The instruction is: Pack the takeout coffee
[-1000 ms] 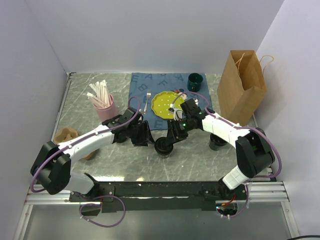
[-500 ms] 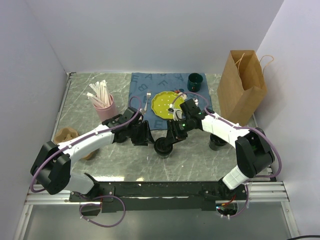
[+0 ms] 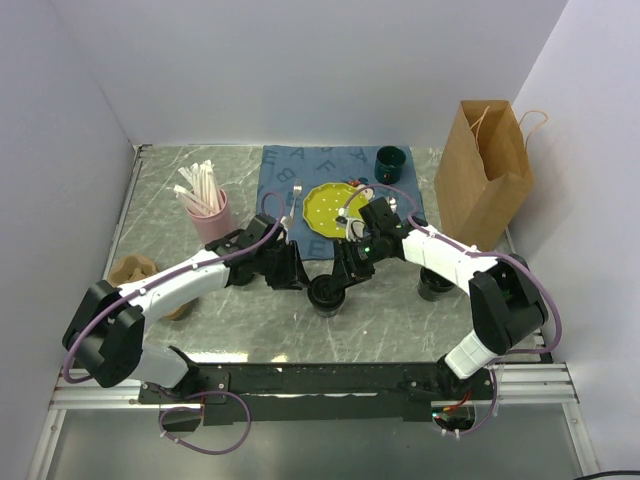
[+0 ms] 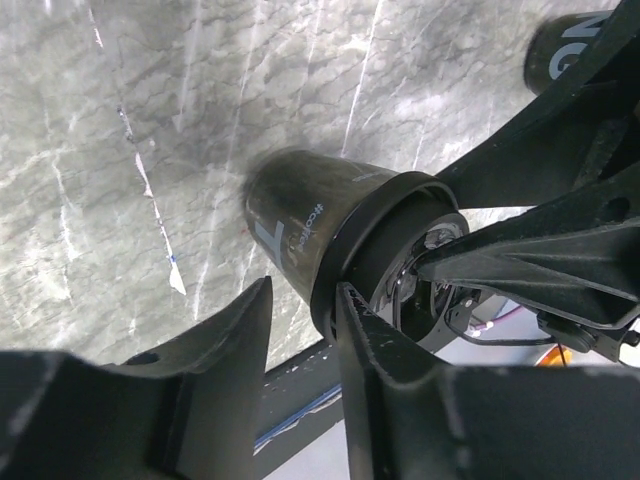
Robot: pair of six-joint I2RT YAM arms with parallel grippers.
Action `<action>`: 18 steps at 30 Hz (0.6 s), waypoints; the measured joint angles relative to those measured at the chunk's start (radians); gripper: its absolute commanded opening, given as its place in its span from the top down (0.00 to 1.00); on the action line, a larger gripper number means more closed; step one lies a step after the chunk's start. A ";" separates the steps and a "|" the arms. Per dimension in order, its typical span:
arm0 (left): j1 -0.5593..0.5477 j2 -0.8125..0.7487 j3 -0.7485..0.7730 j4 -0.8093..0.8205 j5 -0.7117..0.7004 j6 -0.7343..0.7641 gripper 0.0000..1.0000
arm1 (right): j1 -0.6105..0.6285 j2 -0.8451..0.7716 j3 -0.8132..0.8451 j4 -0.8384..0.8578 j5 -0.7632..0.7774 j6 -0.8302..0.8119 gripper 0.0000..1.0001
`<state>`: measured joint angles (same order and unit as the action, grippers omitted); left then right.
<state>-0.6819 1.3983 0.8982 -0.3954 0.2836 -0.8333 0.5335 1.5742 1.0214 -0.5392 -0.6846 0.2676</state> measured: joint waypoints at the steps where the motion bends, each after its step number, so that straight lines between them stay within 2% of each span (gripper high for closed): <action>1: 0.000 0.000 -0.004 0.010 0.005 0.000 0.66 | 0.000 0.000 0.000 0.000 0.000 0.000 0.60; 10: 0.002 -0.003 -0.070 0.109 0.028 -0.054 0.74 | -0.013 -0.028 -0.077 0.107 -0.032 0.028 0.63; 18: 0.003 -0.009 -0.140 0.220 0.043 -0.130 0.74 | -0.033 -0.058 -0.173 0.239 -0.056 0.081 0.64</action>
<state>-0.6792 1.3895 0.7578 -0.1757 0.3264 -0.9630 0.5003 1.5166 0.8482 -0.3004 -0.7403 0.3485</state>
